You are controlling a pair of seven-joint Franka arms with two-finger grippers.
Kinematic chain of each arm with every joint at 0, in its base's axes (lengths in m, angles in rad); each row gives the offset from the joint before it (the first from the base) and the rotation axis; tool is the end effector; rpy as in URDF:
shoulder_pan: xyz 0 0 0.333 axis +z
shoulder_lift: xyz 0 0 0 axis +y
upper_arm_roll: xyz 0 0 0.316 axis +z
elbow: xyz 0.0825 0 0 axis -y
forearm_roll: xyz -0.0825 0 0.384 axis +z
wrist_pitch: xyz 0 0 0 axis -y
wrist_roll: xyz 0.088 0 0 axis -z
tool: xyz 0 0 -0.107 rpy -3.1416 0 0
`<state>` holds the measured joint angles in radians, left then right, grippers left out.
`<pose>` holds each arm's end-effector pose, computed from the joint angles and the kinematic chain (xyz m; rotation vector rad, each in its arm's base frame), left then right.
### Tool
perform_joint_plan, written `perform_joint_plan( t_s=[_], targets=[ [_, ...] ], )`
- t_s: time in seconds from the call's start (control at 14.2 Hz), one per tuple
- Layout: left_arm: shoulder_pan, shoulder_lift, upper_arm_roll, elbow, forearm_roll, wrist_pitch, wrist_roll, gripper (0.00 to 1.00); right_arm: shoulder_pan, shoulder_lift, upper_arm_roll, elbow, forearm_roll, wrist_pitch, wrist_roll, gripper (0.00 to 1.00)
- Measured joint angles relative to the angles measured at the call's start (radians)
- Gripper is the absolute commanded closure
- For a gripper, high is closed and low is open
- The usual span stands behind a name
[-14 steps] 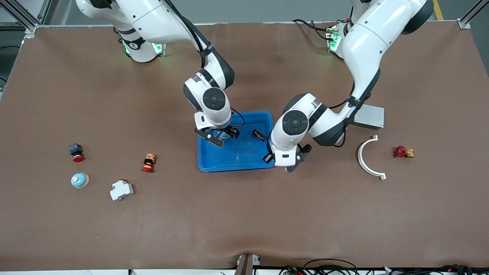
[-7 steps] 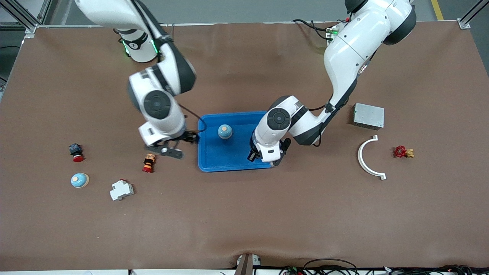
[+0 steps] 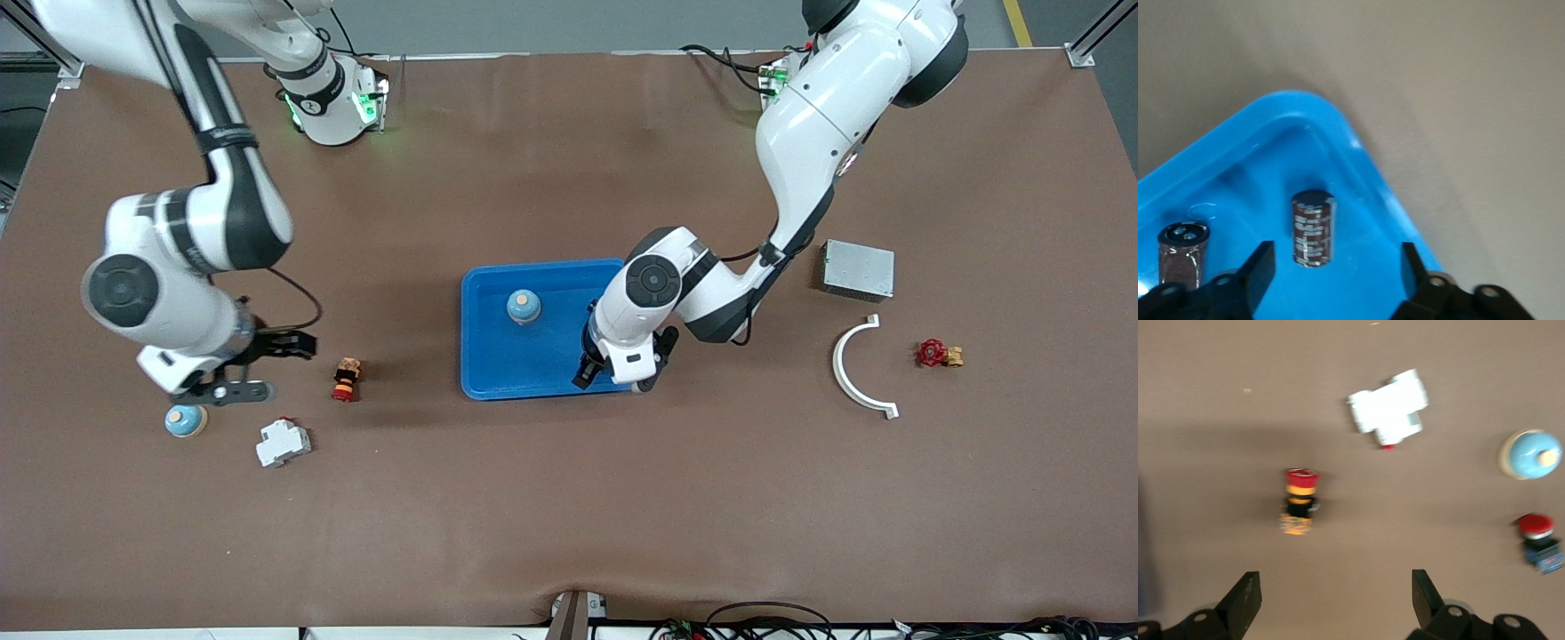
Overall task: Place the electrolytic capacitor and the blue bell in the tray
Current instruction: 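Reach the right gripper to the second bell while the left gripper returns to rest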
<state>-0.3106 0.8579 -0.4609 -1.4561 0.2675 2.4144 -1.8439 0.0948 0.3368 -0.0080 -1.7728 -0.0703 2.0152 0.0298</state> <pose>0.5768 -0.4606 0.2270 2.5154 1.4774 -0.1164 0.6298 0.0510 0.3631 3.0653 0.1389 -0.1389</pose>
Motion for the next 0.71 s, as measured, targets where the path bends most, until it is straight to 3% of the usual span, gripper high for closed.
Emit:
perform_joint_plan(
  t_s=[0.35,0.71],
  targets=[
    [0.099,-0.173,0.003,0.05,0.001,-0.155,0.185,0.0,-0.178,0.038,0.0,-0.009,-0.001,0.133,-0.343,0.0],
    [0.259,-0.356,0.0,0.052,-0.001,-0.399,0.598,0.0,-0.281,0.158,0.001,0.044,-0.002,0.209,-0.548,0.0]
  ],
)
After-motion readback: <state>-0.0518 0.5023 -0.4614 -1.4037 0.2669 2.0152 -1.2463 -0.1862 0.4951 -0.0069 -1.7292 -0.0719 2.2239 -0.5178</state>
